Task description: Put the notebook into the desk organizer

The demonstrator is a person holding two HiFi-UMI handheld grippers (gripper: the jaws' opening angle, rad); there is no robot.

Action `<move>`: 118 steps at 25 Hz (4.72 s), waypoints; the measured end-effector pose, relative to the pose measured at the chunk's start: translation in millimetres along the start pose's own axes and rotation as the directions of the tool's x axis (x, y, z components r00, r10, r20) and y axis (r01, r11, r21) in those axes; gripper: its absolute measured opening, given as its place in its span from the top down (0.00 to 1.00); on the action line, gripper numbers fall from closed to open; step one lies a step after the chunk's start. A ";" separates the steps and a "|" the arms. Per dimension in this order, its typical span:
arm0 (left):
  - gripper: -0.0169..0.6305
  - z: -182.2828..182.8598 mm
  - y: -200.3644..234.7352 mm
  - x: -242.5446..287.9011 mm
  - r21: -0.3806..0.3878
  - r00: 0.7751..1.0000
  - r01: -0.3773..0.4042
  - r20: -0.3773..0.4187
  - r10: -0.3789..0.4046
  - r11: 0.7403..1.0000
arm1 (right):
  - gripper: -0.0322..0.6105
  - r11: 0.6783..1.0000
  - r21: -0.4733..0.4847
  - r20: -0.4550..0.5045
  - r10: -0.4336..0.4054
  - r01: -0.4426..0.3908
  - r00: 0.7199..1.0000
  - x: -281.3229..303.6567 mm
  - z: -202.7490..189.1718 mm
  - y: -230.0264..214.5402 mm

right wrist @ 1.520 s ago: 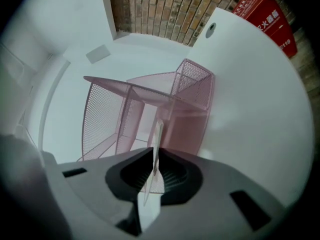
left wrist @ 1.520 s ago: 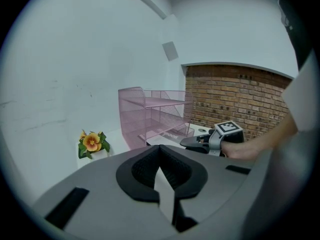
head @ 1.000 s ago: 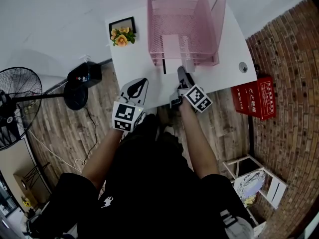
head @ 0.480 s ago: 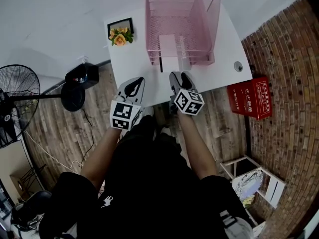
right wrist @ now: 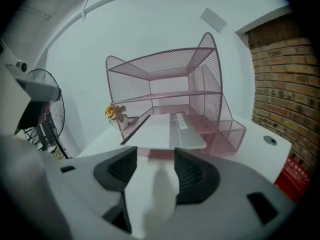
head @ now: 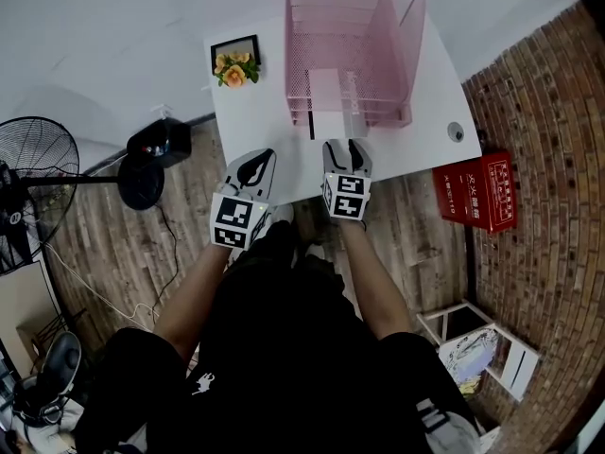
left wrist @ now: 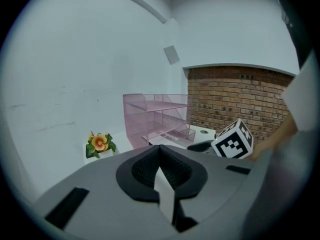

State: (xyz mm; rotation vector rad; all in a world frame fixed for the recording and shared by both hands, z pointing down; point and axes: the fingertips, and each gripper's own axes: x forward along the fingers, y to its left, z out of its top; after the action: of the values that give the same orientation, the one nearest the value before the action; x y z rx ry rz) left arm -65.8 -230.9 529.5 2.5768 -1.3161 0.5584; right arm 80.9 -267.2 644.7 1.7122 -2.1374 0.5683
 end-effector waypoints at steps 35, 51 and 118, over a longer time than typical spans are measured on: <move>0.97 -1.2 43.8 18.4 -0.004 1.000 0.007 -0.026 -0.007 1.000 | 0.60 0.986 0.125 -0.032 -0.108 0.111 0.994 44.2 20.9 -0.2; 0.97 0.2 44.3 17.2 -0.012 1.000 -0.002 -0.020 0.002 1.000 | 0.60 0.983 0.160 -0.009 -0.093 0.094 0.996 34.3 28.4 -3.4; 0.97 92.4 -55.8 -182.7 0.079 0.944 0.066 0.319 -0.088 0.995 | 0.95 1.000 0.010 0.457 -0.003 -0.001 0.890 -342.2 135.7 67.5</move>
State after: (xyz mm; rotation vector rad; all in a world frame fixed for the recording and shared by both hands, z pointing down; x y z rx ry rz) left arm -95.7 -94.7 369.6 2.8530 -1.2986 0.1724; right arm 85.8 -35.9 350.5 2.0104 -2.4420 0.1794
